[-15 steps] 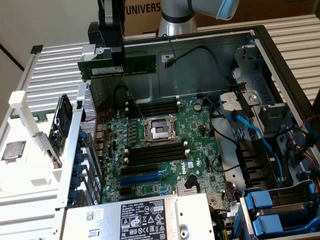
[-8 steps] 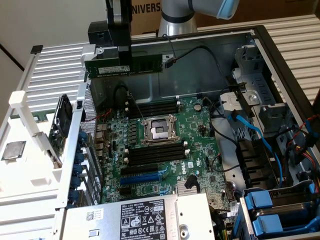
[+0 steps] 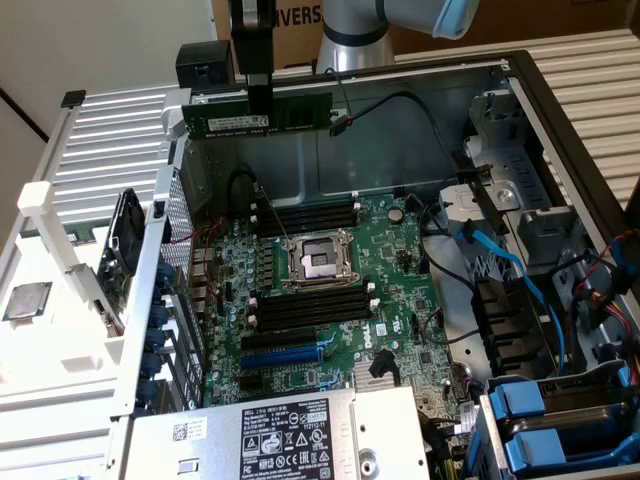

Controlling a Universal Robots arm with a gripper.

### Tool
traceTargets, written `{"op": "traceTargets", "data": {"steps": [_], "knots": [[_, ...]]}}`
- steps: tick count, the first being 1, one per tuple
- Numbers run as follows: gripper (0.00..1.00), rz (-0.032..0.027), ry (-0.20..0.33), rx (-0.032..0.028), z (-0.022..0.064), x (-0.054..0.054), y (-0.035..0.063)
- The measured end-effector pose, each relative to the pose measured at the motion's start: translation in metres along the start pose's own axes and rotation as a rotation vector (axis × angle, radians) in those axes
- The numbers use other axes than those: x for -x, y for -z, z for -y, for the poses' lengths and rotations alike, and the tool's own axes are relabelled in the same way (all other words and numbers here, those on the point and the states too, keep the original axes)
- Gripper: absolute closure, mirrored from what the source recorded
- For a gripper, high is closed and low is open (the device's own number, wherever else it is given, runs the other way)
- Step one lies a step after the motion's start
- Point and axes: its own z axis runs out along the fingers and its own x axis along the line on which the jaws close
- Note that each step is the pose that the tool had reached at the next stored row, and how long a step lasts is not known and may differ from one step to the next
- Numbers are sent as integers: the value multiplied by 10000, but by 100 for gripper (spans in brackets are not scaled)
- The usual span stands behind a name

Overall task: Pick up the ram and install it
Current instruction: 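Pick up the ram and move it above insertion slot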

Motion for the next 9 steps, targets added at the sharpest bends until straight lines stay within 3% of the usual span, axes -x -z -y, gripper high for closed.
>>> {"op": "traceTargets", "data": {"steps": [4,9], "knots": [[88,-27,-1,15,118,30,6],[88,-29,-2,21,333,40,14]]}}
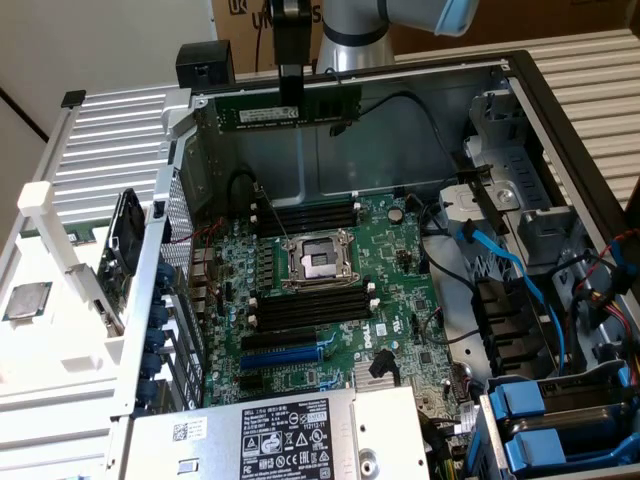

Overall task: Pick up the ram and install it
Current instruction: 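Pick up the ram and move it above insertion slot, then insert the ram into the slot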

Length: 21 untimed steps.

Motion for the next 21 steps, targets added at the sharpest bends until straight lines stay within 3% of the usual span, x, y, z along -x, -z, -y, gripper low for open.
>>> {"op": "traceTargets", "data": {"steps": [8,21], "knots": [[88,1,0,-1,76,8,-109],[88,1,0,0,77,8,-110]]}}
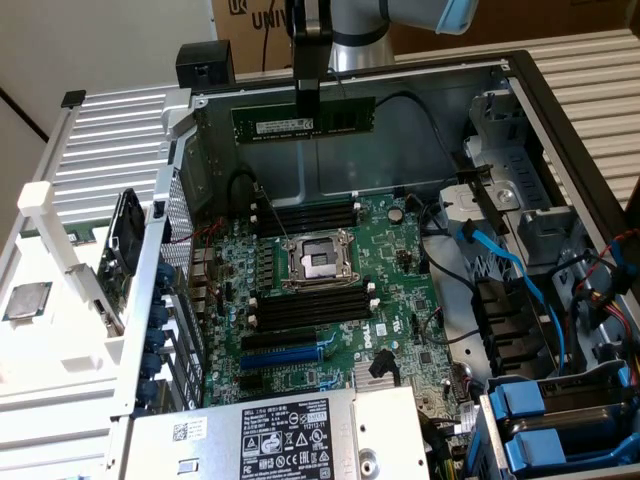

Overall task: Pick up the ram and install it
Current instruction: 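Insert the ram into the slot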

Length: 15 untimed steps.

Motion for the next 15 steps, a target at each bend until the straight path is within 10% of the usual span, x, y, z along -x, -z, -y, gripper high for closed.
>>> {"op": "traceTargets", "data": {"steps": [15], "knots": [[88,47,-446,-290,-80,-29,-212]]}}
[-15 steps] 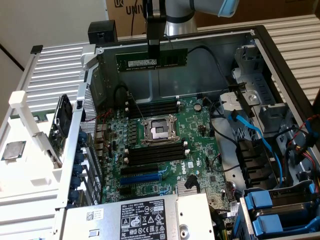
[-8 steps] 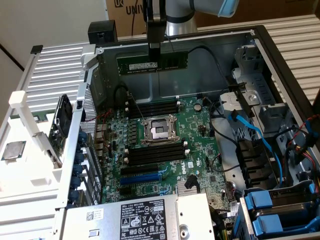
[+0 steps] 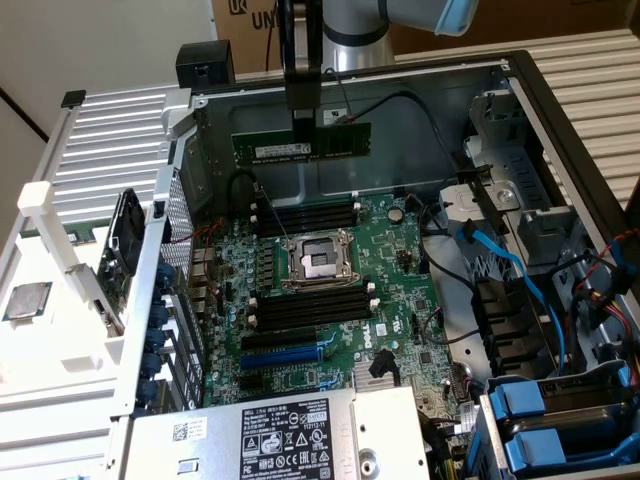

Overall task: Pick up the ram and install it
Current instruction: 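Insert the ram into the slot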

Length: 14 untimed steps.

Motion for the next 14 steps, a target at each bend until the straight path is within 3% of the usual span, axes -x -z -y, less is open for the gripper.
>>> {"op": "traceTargets", "data": {"steps": [6,10,14], "knots": [[88,31,3,-32,8,-8,-208],[88,26,3,-43,11,-8,-264],[88,24,6,-118,15,-18,-359]]}}
